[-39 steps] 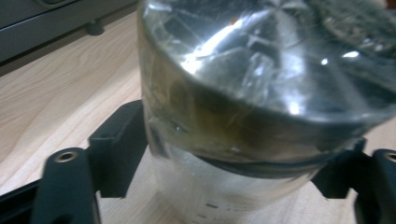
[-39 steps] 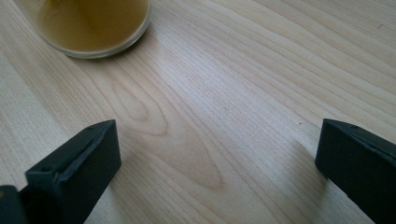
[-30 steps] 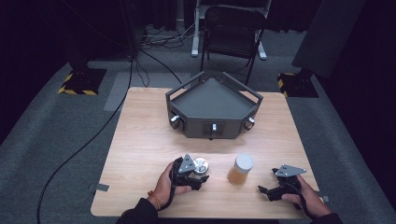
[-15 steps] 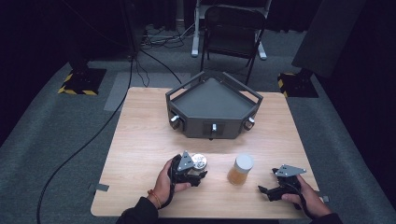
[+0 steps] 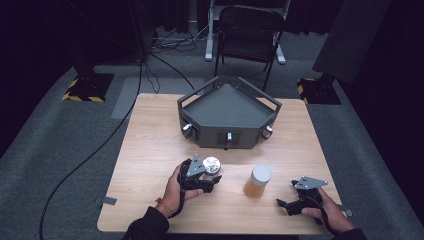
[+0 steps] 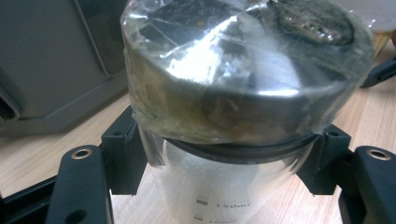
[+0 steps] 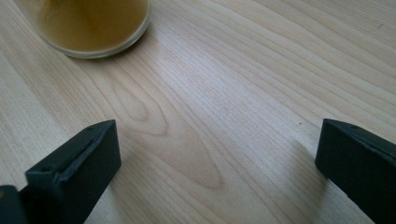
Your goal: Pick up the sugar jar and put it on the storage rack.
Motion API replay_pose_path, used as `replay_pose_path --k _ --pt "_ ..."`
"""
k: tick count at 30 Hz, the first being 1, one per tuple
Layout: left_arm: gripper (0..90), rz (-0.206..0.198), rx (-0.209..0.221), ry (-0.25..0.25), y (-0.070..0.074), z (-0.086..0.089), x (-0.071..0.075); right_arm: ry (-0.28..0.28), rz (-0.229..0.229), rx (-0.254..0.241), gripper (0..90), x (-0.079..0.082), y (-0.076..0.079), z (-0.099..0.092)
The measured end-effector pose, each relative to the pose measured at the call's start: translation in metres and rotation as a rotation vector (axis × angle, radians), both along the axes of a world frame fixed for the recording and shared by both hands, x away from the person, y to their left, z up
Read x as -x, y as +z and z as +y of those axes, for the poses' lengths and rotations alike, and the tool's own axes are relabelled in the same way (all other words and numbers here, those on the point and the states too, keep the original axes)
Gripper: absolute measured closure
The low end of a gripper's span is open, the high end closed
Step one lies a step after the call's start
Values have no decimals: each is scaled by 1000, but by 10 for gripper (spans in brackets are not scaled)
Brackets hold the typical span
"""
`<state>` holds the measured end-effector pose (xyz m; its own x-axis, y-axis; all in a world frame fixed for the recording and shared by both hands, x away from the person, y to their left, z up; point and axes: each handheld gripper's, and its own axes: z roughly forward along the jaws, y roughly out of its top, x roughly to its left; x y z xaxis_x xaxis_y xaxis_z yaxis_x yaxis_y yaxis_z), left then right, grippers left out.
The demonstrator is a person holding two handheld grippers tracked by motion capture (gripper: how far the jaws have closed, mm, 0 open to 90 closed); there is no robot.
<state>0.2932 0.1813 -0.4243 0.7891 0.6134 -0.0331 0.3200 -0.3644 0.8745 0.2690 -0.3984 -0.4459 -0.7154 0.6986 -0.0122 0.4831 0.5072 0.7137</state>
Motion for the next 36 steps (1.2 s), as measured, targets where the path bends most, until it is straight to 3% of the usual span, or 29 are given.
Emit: replay_pose_path --k 4,10,24,36 --pt "299 -17 -14 3 8 -4 -2 2 0 0 0 0 0 0" --pt "300 -28 31 13 19 -2 -10 2 0 0 0 0 0 0" --pt "301 -31 76 28 35 -11 -28 2 0 0 0 0 0 0" --pt "302 -71 98 38 53 -18 -35 2 0 0 0 0 0 0"
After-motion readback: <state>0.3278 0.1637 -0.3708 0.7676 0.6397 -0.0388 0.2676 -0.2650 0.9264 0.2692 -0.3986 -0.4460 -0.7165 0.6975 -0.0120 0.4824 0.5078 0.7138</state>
